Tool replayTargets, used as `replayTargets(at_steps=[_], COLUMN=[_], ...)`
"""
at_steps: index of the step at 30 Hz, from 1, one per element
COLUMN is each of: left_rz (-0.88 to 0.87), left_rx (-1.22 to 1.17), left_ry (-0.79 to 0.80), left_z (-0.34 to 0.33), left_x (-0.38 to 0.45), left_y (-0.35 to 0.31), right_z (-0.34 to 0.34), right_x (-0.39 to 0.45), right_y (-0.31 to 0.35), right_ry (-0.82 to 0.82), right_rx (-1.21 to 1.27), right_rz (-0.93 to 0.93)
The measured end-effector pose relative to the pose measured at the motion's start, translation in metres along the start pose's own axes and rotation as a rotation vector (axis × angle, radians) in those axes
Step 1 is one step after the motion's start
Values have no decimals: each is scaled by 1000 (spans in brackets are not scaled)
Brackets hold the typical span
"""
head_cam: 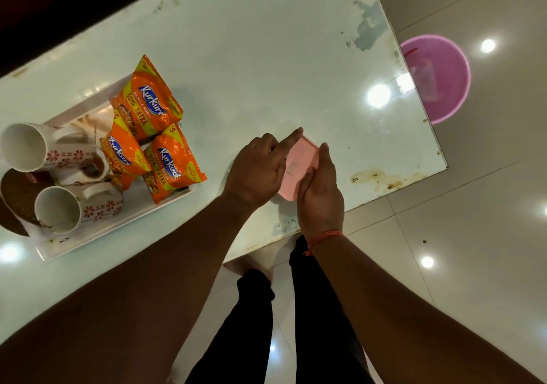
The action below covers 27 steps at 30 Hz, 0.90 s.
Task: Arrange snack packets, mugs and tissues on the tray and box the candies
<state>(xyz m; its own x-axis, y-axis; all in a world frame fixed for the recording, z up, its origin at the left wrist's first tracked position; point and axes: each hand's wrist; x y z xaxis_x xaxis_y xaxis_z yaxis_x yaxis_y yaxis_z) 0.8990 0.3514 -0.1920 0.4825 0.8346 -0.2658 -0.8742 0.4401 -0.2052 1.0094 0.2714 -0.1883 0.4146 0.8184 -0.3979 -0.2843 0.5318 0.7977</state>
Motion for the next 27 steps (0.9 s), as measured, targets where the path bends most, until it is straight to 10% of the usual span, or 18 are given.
replayTargets(at_steps=[14, 27], left_rz=[646, 674], left_rx=[-519, -309], left_ry=[-186, -66], left_z=[34, 52], left_x=[4, 26], left_y=[-1, 35], right_z=[-15, -48], right_x=[51, 104], right_y=[60, 105], right_ry=[154, 382], right_rx=[41, -149], right_rz=[209, 342])
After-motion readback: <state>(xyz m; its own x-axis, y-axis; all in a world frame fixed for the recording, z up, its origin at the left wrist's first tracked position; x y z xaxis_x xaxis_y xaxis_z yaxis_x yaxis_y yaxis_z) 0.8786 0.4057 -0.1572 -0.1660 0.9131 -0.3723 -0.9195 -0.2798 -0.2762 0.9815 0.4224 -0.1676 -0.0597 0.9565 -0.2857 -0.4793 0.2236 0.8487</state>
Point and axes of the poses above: each hand's wrist, its own x-axis towards the middle knuckle, its own z-axis out of the back of the hand, y = z × x, and after that the axes turned 14 degrees about x, right-handed
